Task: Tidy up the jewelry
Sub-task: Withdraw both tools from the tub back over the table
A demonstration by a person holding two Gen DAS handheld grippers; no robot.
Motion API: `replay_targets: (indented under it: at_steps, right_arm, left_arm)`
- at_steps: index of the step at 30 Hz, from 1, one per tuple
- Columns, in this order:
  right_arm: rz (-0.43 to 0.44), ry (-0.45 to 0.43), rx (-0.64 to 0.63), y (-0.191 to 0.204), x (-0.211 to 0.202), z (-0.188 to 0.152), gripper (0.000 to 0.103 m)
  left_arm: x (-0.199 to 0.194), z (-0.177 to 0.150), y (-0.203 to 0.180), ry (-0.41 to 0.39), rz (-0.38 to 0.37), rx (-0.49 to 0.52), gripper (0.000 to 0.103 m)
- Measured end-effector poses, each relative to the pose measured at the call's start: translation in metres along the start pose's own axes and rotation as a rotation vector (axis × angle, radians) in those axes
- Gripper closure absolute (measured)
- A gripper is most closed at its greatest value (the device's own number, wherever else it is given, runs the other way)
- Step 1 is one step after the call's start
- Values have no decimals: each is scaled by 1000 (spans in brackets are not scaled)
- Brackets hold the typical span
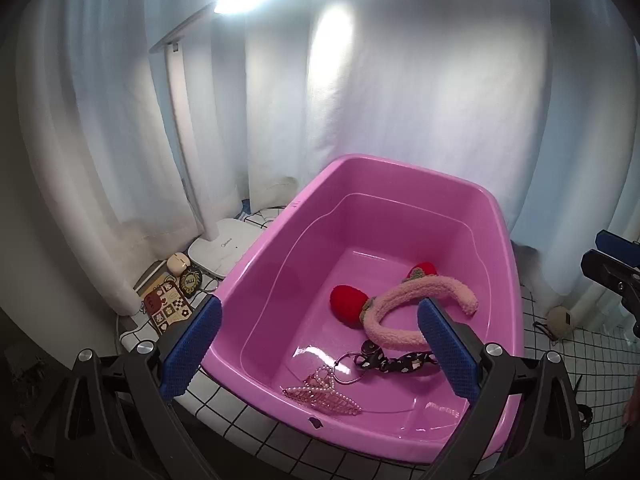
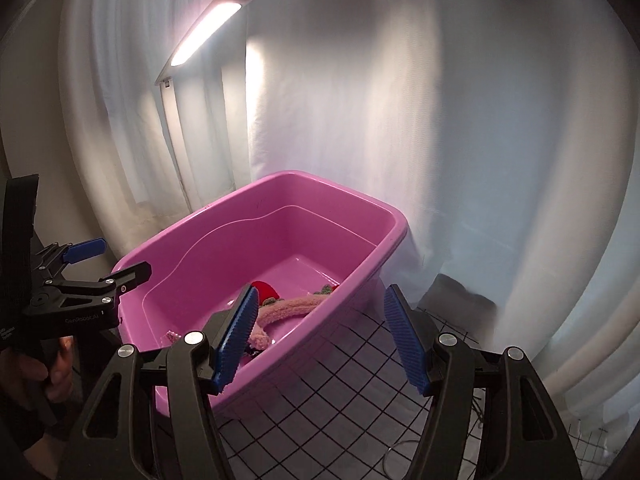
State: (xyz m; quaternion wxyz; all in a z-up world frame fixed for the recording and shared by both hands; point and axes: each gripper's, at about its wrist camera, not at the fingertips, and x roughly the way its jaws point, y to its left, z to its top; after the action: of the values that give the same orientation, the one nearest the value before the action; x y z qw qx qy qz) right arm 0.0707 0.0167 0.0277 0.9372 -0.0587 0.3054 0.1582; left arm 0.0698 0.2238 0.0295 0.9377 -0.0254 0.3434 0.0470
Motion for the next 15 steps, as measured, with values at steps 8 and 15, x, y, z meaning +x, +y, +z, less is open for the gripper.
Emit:
replay_targets:
  at_steps: [8, 15]
  right_arm:
    - [-213, -14, 100, -76, -85, -69, 40]
    - [-304, 23, 219, -139, -123, -128, 39]
  left_arm:
    - [-34, -22, -57, -33, -160, -9, 7]
    - [-36, -54, -128, 26, -280, 19, 7]
